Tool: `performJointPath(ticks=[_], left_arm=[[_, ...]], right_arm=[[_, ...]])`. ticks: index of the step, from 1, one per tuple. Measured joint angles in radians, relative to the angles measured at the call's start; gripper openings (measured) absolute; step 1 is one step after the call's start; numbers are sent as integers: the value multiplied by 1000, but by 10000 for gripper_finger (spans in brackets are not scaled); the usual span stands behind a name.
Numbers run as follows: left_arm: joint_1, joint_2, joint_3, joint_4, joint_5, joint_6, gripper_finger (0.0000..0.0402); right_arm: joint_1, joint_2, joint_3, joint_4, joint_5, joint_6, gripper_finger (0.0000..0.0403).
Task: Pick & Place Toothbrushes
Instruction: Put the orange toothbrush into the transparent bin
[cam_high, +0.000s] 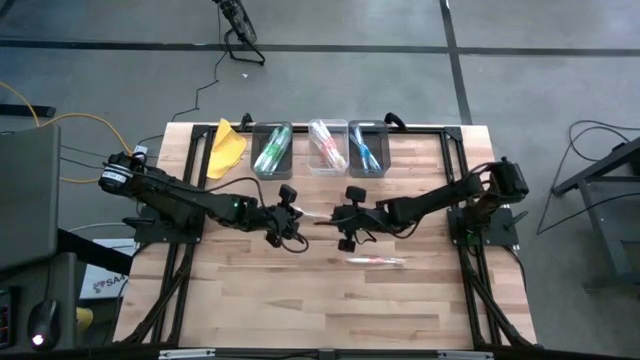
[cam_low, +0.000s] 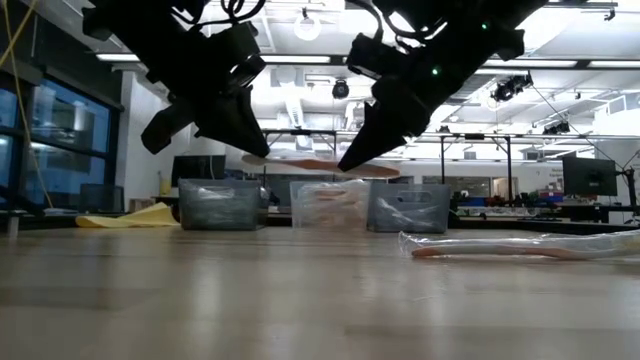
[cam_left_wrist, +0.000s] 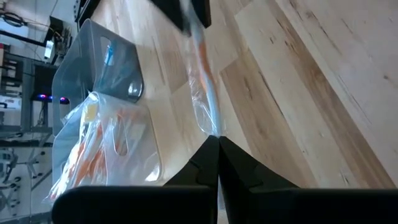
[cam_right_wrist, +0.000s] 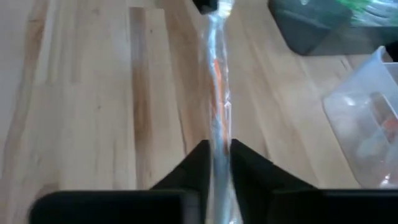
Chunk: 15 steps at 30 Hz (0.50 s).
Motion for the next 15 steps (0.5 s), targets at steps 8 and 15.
performJointPath(ticks=[8,15], left_arm=[[0,0,0,-3,-16,-3,2],[-2,-31,1,-57,-135,-22,51]], right_arm=[[0,0,0,0,-43,-6,15],[-15,-1,0,-2,-37,38,8]])
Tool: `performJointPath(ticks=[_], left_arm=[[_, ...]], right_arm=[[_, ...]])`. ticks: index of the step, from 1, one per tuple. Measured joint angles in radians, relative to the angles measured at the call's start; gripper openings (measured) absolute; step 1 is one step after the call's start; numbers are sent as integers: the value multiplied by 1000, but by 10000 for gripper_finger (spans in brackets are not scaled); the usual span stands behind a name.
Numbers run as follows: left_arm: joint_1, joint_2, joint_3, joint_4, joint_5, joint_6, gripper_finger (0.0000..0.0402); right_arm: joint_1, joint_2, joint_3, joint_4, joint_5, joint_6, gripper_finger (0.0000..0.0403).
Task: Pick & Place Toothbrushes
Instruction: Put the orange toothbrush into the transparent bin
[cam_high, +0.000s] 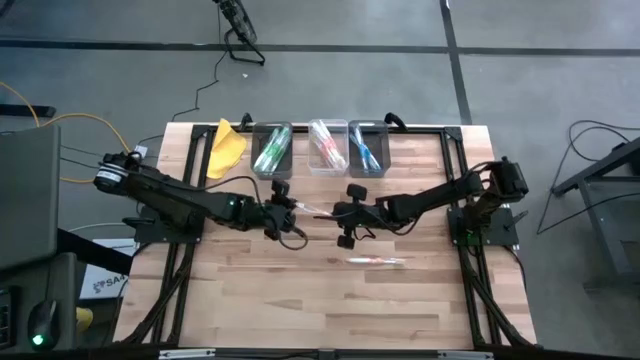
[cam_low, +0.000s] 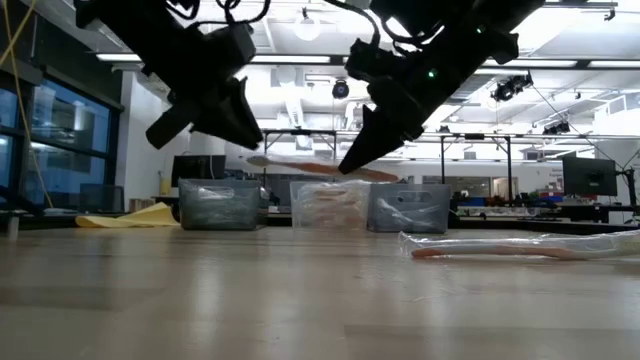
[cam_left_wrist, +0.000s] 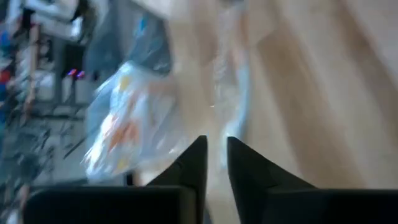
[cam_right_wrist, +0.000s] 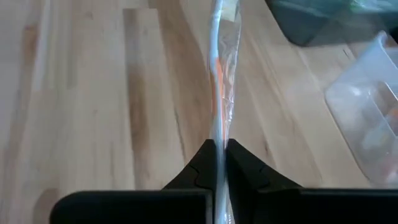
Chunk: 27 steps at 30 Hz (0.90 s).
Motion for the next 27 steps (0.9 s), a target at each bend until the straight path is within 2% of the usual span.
performJointPath(ticks=[3,6,9,11,14,20,27], left_arm=[[2,-44,0,-63,-54,-51,82],[1,-104,0,-144,-67,-107,104],[1,-169,0,-242,-65,-201,112],[2,-209,0,-304,-67,-269,112],[1,-261,-1,-370,-66,-354,107],[1,-301,-2,-417,-66,-428,102],[1,-304,-28,-426,-48,-443,101]], right_arm=[[-17,-10,-1,-24,19,20,8],[-44,-38,-2,-39,81,49,8],[-85,-71,-2,-62,161,89,8],[-127,-100,-2,-60,176,125,8],[-216,-118,12,-57,156,169,8],[-390,-83,68,-19,28,152,7],[-498,-15,146,10,-77,180,7]])
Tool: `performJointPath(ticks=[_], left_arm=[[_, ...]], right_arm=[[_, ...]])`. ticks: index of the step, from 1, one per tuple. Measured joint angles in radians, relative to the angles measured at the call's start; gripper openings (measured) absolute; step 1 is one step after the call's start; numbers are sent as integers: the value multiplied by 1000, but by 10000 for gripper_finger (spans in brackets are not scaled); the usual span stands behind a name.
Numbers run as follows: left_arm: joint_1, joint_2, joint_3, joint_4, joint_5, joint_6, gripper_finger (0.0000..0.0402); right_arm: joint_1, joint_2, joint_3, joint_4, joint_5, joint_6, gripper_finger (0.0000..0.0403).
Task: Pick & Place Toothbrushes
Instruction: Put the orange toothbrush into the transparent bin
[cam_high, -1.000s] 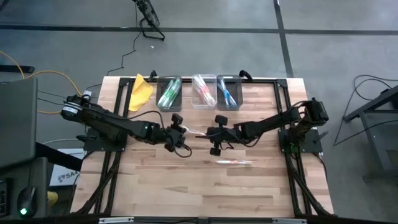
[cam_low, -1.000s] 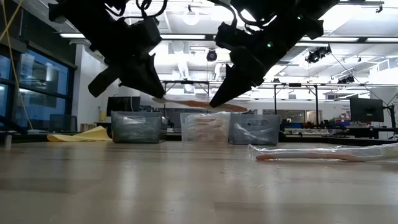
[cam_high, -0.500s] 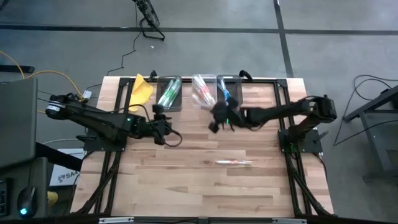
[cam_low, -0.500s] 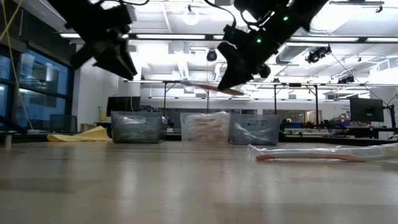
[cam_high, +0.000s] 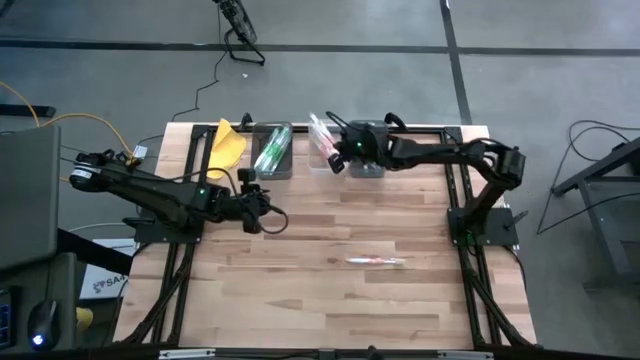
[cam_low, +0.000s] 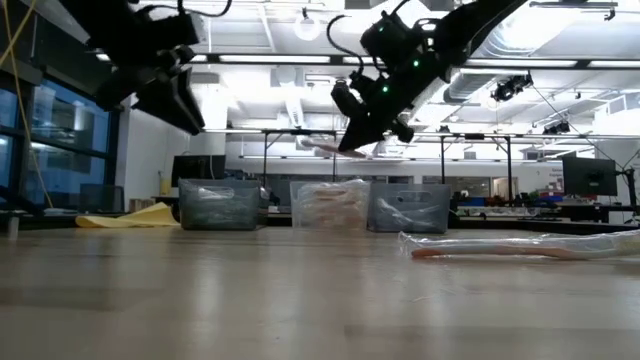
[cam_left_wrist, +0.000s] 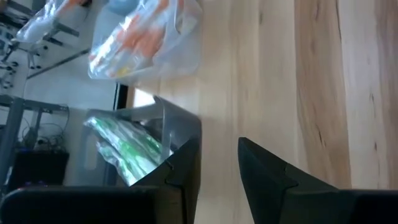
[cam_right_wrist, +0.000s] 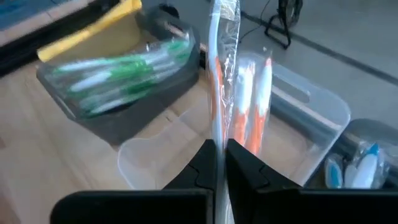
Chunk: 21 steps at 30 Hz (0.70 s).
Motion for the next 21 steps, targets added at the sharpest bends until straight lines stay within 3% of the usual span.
performJointPath(ticks=[13,21], left_arm=[[0,-1,-24,4,-1,-11,101],[0,0,-24,-2,0,-37,101]], right_arm=[[-32,227,80,-11,-39,96,11],[-43,248,87,-11,10,149,11]])
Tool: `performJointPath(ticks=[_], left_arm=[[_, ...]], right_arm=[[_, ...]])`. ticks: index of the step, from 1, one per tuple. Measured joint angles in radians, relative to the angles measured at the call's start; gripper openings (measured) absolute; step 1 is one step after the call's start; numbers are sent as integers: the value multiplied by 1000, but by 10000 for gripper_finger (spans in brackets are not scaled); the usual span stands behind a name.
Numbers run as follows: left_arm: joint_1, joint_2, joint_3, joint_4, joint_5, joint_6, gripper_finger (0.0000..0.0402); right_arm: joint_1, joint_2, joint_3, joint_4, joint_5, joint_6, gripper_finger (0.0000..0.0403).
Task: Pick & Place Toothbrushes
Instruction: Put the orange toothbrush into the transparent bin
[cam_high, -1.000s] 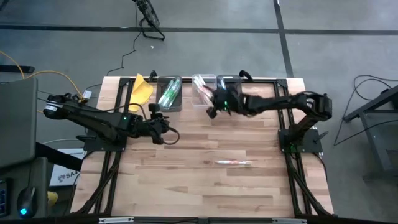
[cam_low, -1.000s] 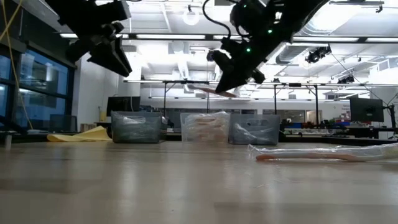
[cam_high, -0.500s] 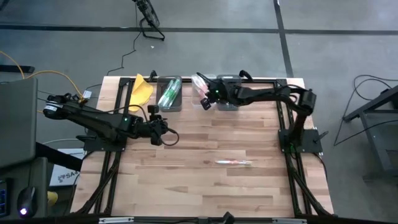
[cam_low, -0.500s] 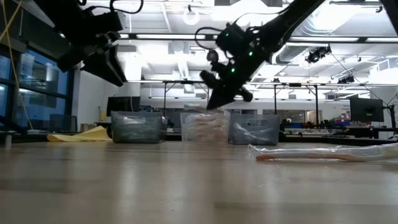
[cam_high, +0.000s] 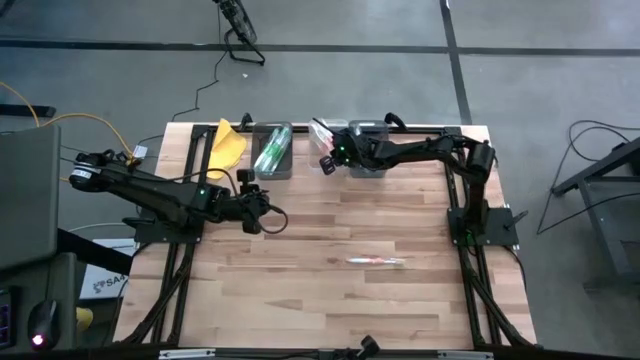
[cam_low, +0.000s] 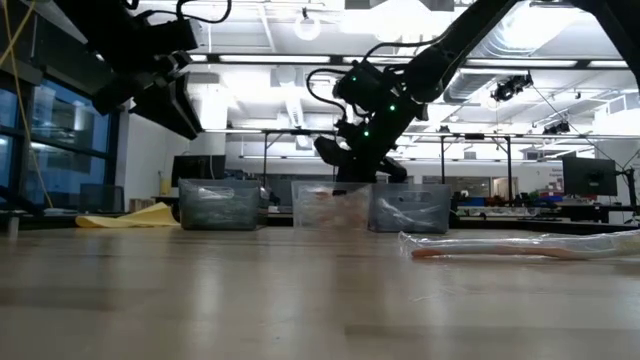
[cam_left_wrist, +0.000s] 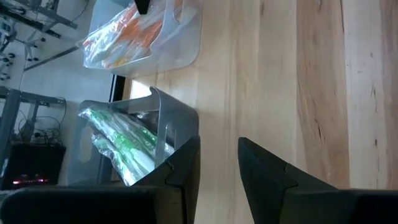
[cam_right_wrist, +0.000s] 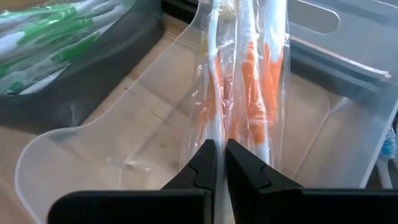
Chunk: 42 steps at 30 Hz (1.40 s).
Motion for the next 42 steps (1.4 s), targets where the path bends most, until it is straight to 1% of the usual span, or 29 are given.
performJointPath(ticks=[4,8,13,18,22,25,27,30,33,37,39,42], left_arm=[[0,0,0,0,27,-7,101],[0,0,0,-3,33,-24,101],[0,0,0,-22,33,-29,101],[0,0,0,-24,33,-30,101],[0,0,0,-25,33,-33,101],[0,0,0,-26,35,-37,101],[0,0,0,-26,40,-37,101],[0,0,0,-27,50,-33,101],[0,0,0,-33,55,-33,101],[0,0,0,-48,69,-38,101],[0,0,0,-68,79,-47,101],[0,0,0,-91,79,-56,101]], right_arm=[[1,0,0,2,2,0,22],[6,-10,-1,1,1,1,45],[9,-59,-1,-9,1,0,87],[20,-132,-1,-34,2,-6,139],[31,-192,-1,-126,0,-18,174],[58,-239,-1,-231,7,-14,186],[86,-275,-2,-320,8,-10,188],[153,-302,-1,-406,29,-17,185],[239,-309,-2,-509,62,-26,182],[362,-309,-5,-664,67,5,181],[431,-310,-24,-689,66,26,182],[536,-309,-63,-697,26,58,181]])
